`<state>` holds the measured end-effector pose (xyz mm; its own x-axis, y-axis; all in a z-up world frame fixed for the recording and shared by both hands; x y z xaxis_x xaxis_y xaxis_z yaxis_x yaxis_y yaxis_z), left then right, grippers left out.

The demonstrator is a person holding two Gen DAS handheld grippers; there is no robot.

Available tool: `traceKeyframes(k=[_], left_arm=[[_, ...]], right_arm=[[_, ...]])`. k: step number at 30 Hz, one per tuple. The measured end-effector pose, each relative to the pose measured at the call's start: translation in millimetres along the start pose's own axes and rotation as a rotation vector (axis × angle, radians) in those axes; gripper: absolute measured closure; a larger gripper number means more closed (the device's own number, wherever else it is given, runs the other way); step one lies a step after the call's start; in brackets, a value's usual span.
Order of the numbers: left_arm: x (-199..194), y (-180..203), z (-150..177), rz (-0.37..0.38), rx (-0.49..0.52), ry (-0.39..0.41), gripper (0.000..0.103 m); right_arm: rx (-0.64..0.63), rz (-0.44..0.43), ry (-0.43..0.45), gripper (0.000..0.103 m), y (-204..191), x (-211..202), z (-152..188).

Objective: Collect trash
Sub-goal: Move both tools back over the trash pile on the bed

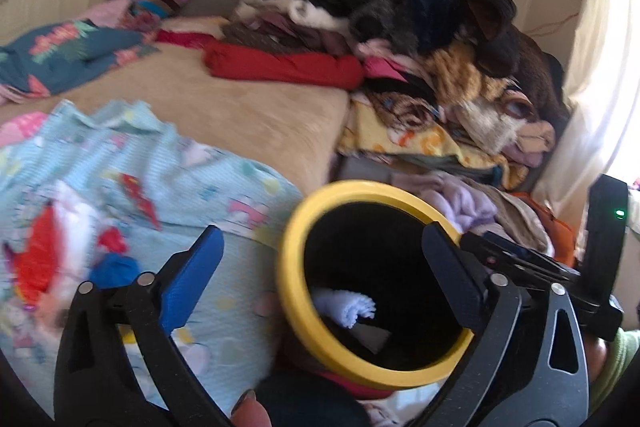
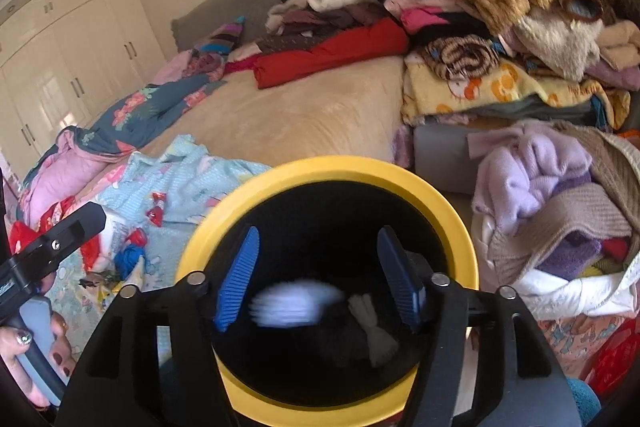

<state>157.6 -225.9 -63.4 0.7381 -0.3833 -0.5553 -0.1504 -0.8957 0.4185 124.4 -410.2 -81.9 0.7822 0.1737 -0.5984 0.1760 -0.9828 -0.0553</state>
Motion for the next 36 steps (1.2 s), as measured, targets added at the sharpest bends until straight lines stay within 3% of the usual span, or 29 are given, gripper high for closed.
traceKeyframes(k=[6,16,28,36], left_arm=[[-27,-31,-26,-0.077,-0.030,0.106,0.011],[-56,-73,-51,-0.135,-0.103,0.197,0.011],[-74,-127,-59,-0.189,-0.192,0.231,0.011],[-75,-168,-56,-0.248,-0.242,0.182,0.011]], right_arm=[[-0.048,-0.043,0.057,0.030,-30,-9,-20],[-0.142,-0.137,0.079,0.026,-95,-7,-40],[-0.246,-0.259,0.065,0.021,-171,2,-46],[-0.349,-0.340,0.012,0.020,-224,18,-36]])
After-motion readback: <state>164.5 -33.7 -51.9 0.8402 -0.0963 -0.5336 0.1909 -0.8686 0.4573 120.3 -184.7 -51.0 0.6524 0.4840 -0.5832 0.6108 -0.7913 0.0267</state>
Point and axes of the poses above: each gripper's, at about its wrist camera, not at the fingertips, and x roughly the way its jaws point, y to its right, z to its underside, the point moved 10 cm from there along x, roughly the way its jaws point, and after that the axes turned 15 degrees about -x, right-handed, at the moved point
